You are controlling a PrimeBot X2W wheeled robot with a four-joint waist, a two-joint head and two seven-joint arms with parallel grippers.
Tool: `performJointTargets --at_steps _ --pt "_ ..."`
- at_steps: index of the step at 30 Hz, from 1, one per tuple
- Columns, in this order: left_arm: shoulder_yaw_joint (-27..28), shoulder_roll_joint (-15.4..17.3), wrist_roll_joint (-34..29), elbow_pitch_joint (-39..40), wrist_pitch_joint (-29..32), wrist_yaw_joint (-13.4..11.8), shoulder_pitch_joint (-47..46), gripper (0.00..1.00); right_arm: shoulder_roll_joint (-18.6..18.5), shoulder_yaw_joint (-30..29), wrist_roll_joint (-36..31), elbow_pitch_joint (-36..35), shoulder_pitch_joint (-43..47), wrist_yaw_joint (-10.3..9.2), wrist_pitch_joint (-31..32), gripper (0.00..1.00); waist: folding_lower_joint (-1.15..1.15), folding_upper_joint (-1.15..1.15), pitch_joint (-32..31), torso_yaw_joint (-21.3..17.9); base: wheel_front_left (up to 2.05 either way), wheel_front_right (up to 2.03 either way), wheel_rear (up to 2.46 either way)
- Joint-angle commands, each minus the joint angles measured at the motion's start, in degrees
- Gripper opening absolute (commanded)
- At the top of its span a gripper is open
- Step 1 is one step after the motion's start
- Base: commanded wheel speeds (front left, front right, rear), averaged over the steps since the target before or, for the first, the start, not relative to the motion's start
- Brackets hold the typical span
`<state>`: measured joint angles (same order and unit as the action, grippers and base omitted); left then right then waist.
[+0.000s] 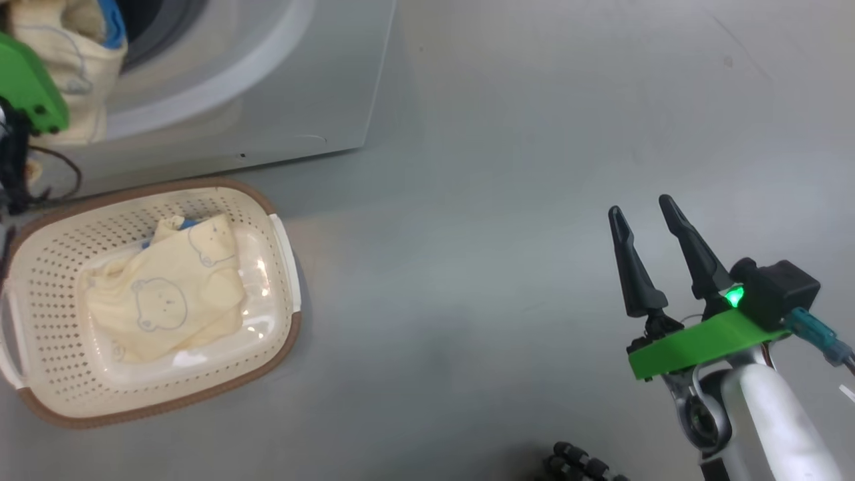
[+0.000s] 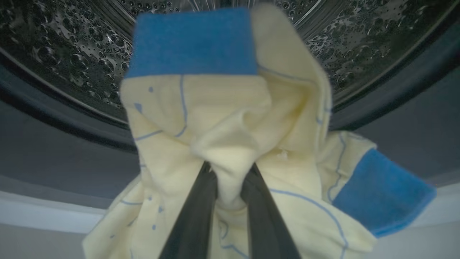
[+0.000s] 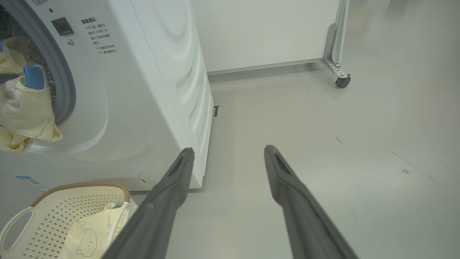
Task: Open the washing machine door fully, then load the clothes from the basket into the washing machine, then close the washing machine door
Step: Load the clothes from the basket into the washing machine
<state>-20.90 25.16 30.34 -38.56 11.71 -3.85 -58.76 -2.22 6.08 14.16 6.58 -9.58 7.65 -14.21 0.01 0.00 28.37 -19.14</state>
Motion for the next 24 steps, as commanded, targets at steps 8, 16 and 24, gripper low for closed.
performJointTargets --at_steps 8,16,24 --pt "1.7 7.5 -2.2 -1.1 1.6 1.7 -13.2 0.0 -0.7 2.6 2.1 -2.1 -2.6 -0.16 -0.8 1.0 -0.01 0.0 5.2 -4.1 0.0 0.0 0.0" --pt "1.2 9.2 -5.4 -2.2 -7.2 2.5 -20.1 0.0 -0.7 3.8 3.8 -2.3 -3.2 -0.16 -0.8 1.0 -0.01 0.0 7.8 -5.8 0.0 0.0 0.0" --pt "1.5 9.1 -5.2 -8.8 -10.3 2.0 -22.5 0.9 -0.7 4.4 4.5 -2.4 -3.6 -0.16 -0.8 1.0 -0.01 0.0 8.7 -6.5 0.0 0.0 0.0"
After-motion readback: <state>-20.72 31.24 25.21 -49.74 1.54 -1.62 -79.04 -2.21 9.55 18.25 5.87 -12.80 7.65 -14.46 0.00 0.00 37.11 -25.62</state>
